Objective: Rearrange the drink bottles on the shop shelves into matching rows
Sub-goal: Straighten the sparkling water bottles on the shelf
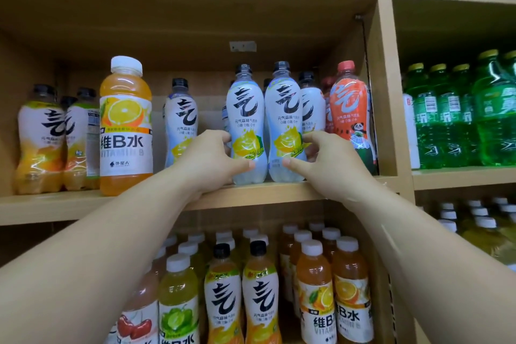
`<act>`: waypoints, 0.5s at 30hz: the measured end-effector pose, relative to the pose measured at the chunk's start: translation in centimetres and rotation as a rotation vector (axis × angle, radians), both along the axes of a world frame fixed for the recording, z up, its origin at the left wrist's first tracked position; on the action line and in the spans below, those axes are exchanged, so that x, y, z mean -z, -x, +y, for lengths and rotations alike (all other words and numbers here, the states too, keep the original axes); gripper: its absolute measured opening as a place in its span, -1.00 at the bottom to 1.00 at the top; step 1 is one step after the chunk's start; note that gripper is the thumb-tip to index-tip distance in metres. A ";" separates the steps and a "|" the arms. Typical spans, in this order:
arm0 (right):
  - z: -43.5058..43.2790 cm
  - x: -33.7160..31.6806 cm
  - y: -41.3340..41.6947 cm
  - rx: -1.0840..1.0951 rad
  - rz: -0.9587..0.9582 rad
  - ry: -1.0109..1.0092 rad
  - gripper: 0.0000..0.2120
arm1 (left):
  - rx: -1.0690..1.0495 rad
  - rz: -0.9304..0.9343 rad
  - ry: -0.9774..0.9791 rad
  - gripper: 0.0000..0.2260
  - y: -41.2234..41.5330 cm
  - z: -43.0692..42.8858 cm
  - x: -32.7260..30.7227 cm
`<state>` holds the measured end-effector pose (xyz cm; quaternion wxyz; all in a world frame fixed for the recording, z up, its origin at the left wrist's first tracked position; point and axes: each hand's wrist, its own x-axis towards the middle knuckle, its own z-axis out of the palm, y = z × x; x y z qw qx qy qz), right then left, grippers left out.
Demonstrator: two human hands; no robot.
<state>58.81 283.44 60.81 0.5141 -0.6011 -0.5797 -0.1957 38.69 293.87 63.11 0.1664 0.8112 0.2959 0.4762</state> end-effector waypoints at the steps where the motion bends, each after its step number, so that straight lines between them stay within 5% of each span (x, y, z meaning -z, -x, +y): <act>1: 0.1 0.0 0.1 0.015 -0.007 0.000 -0.46 | -0.009 0.015 -0.003 -0.80 -0.1 0.1 0.0; 8: -0.2 0.2 0.9 0.063 -0.037 0.008 -0.60 | -0.162 0.118 -0.151 -0.74 -0.3 -1.6 -0.2; 15: -0.5 1.1 1.9 0.091 0.058 -0.232 -0.56 | -0.168 -0.165 -0.303 -0.51 3.8 -5.2 2.3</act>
